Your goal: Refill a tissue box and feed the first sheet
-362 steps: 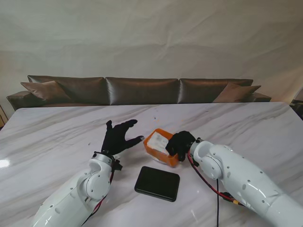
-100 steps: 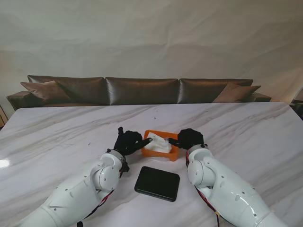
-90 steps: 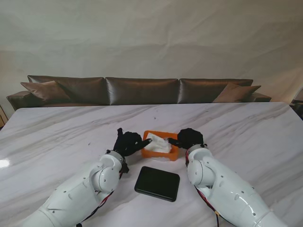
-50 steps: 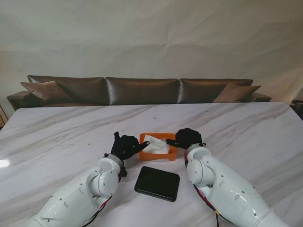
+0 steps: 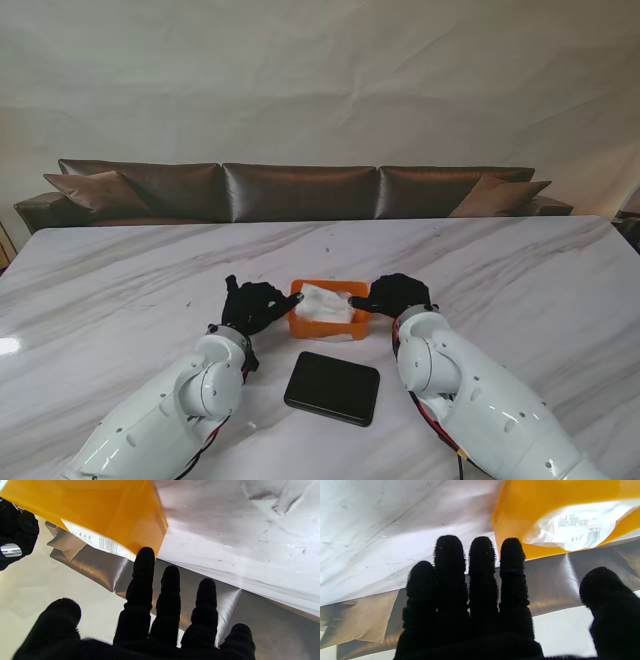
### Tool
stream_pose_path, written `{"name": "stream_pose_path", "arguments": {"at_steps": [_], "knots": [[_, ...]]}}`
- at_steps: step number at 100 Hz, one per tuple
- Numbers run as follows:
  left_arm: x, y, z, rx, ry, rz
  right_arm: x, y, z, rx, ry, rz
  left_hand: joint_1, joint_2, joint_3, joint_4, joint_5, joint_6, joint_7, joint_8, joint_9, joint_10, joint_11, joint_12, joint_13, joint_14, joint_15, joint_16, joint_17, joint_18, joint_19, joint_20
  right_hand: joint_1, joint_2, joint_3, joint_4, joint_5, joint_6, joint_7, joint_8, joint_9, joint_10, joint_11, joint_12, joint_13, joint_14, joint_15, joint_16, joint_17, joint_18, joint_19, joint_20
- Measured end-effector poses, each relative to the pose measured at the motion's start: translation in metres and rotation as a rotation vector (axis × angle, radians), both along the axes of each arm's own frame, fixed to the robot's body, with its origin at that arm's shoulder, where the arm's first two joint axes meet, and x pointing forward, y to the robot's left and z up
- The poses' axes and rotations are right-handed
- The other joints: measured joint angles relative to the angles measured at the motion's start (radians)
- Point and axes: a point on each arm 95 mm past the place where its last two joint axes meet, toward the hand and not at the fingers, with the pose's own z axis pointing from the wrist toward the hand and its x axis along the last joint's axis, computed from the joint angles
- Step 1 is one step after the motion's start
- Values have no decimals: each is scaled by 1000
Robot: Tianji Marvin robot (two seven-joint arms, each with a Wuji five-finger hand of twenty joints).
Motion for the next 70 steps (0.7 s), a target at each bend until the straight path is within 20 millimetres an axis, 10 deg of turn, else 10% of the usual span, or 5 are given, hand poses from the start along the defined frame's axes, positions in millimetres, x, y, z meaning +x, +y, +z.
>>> {"name": "stream_pose_path", "arguments": {"at_steps": [28,53,70], "knots": [[-10,3,8,-1,-16,8,-16,-3,10,-20,-5,-28,0,0,0,0,-12,-18,-9,0,70,17,4,2,85,30,51,25,94,0,0,12,-1,0,-10,41,-24,-13,-8,-8,-3,0,-12,-26,63,2,-42,-40,59,6,0,-5],[-31,6,18,-64,-30,47,-57,-9,27,26,-7,-188,22,0,0,0,33,68,-6,0,243,84,32,2,406,77,235,60,466,-42,0,24,-1,0,-10,63,-19,139,-32,-84,20,117,-110,-264,179,26,-253,-288,235,50,15,-168],[-46,8,20,-140,-13,99,-82,-7,29,76,7,-243,24,-11,0,0,124,99,70,-3,387,146,84,-5,605,60,333,32,721,-37,-1,-132,0,0,-5,63,-24,221,-47,-131,-8,184,-96,-351,180,63,-278,-384,289,91,34,-257]]}}
